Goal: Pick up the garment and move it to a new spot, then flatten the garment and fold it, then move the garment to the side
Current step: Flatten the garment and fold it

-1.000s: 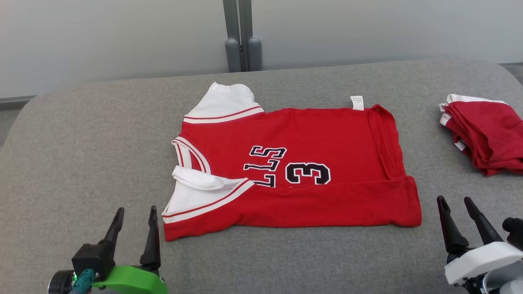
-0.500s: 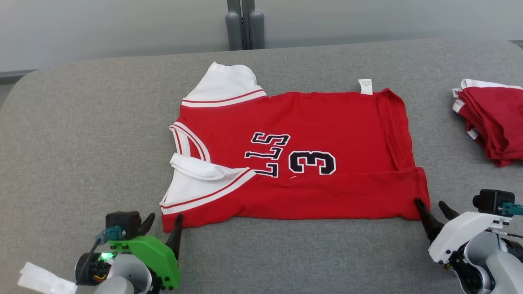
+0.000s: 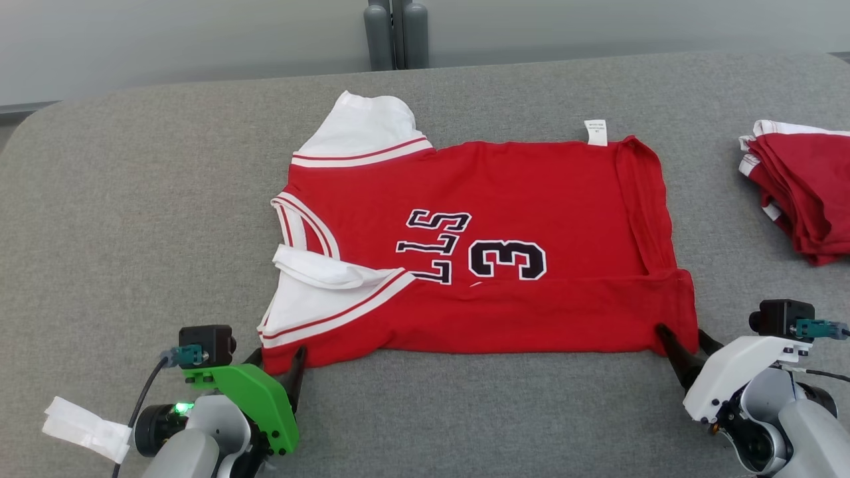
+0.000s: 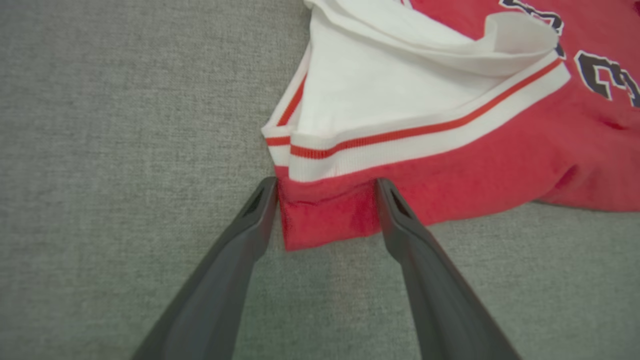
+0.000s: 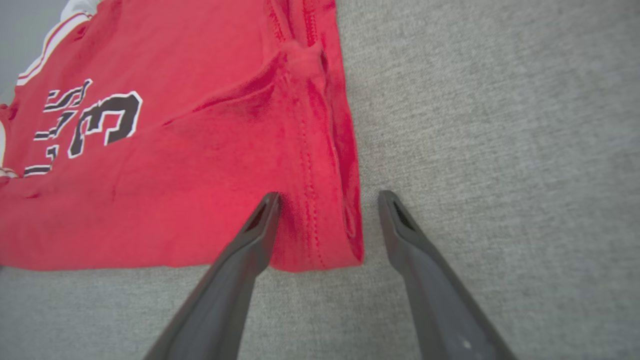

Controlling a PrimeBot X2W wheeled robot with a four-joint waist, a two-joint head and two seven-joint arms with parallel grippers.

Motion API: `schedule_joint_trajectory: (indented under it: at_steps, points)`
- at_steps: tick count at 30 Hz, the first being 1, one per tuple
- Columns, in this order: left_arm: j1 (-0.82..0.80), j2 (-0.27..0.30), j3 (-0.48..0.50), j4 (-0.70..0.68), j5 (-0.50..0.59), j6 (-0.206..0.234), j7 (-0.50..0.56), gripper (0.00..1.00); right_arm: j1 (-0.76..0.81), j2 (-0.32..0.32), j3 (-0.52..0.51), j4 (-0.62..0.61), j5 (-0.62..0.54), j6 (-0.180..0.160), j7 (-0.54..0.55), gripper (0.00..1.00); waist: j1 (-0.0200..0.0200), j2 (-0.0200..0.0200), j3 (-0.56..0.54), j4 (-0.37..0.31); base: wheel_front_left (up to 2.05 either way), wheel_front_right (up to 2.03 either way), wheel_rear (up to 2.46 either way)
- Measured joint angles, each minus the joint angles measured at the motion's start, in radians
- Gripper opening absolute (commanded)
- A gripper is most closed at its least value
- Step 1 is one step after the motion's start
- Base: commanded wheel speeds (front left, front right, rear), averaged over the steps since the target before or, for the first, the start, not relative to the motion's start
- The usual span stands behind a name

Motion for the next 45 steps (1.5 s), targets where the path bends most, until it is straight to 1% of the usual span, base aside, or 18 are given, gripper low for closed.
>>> schedule_joint_trajectory:
  at_steps: [1,2,4,5,6,7,8,9,15,18,22,25,27,31,34,40,45]
  points:
    - [0.000,0.000,0.001,0.001,-0.003,-0.001,0.005,1.00,0.000,0.001,0.001,0.000,0.003,0.000,0.002,1.00,0.0000,0.0000,0.000,0.000,0.00,0.00,0.00]
    - [0.000,0.001,0.000,0.005,-0.008,-0.001,0.014,1.00,0.001,0.002,0.003,-0.001,0.006,0.000,0.003,0.96,0.0000,0.0000,0.000,0.000,0.00,0.00,0.00]
    - [0.000,0.002,0.000,0.016,-0.009,-0.001,0.025,1.00,0.001,0.004,0.006,-0.001,0.007,0.000,0.006,0.67,0.0000,0.0000,0.001,-0.001,0.00,0.00,0.00]
    - [-0.002,0.002,0.001,0.021,-0.013,-0.002,0.029,0.77,0.001,0.006,0.010,-0.001,0.009,0.000,0.008,0.48,0.0000,0.0000,0.001,-0.002,0.00,0.00,0.00]
    - [-0.006,0.002,0.001,0.027,-0.017,-0.005,0.035,0.49,0.001,0.007,0.013,-0.001,0.013,0.000,0.009,0.35,0.0000,0.0000,0.001,-0.003,0.00,0.00,0.00]
    - [-0.009,0.002,0.001,0.030,-0.019,-0.008,0.038,0.42,0.001,0.009,0.019,-0.002,0.017,0.000,0.009,0.00,0.0000,0.0000,0.001,-0.004,0.00,0.00,0.00]
    - [-0.009,0.002,0.000,0.033,-0.019,-0.009,0.039,0.20,0.001,0.009,0.022,-0.004,0.021,0.000,0.009,0.00,0.0000,0.0000,0.001,-0.004,0.00,0.00,0.00]
    - [-0.010,0.003,0.001,0.035,-0.020,-0.010,0.039,0.00,0.001,0.010,0.027,-0.006,0.027,0.000,0.010,0.00,0.0000,0.0000,0.001,-0.005,0.00,0.00,0.00]
    - [-0.011,0.009,0.000,0.040,-0.021,-0.015,0.021,0.00,0.001,-0.002,0.039,-0.004,0.047,0.000,-0.008,0.00,0.0000,0.0000,-0.015,-0.003,0.00,0.00,0.00]
    - [-0.006,0.022,0.001,0.028,-0.021,-0.013,0.024,0.00,0.001,-0.016,0.052,-0.009,0.061,0.000,-0.005,0.00,0.0000,0.0000,-0.031,-0.002,0.00,0.00,0.00]
    - [0.032,0.049,-0.007,-0.011,-0.021,-0.005,0.054,0.00,0.005,-0.059,0.091,-0.035,0.082,0.000,0.025,0.00,0.0000,0.0000,-0.059,0.001,0.00,0.00,0.00]
    - [0.075,0.077,-0.014,-0.066,-0.023,0.004,0.087,0.00,0.026,-0.090,0.115,-0.059,0.109,0.000,0.051,0.00,0.0000,0.0000,-0.081,0.005,0.00,0.00,0.00]
    - [0.111,0.103,-0.017,-0.119,-0.025,0.020,0.115,0.00,0.043,-0.122,0.121,-0.077,0.123,0.000,0.067,0.00,0.0000,0.0000,-0.097,0.008,0.00,0.00,0.00]
    - [0.181,0.139,-0.019,-0.224,-0.030,0.051,0.159,0.00,0.079,-0.158,0.125,-0.103,0.149,0.001,0.099,0.00,0.0000,0.0000,-0.117,0.016,0.00,0.00,0.00]
    - [0.246,0.165,-0.023,-0.309,-0.036,0.084,0.188,0.00,0.116,-0.186,0.111,-0.115,0.157,0.001,0.125,0.00,0.0000,0.0000,-0.129,0.022,0.00,0.00,0.00]
    - [0.348,0.181,-0.029,-0.435,-0.050,0.141,0.231,0.00,0.187,-0.199,0.070,-0.134,0.167,0.001,0.176,0.00,0.0000,0.0000,-0.137,0.025,0.00,0.00,0.00]
    - [0.395,0.188,-0.036,-0.486,-0.058,0.166,0.251,0.00,0.236,-0.197,0.030,-0.156,0.169,0.001,0.211,0.00,0.0000,0.0000,-0.138,0.025,0.00,0.00,0.00]
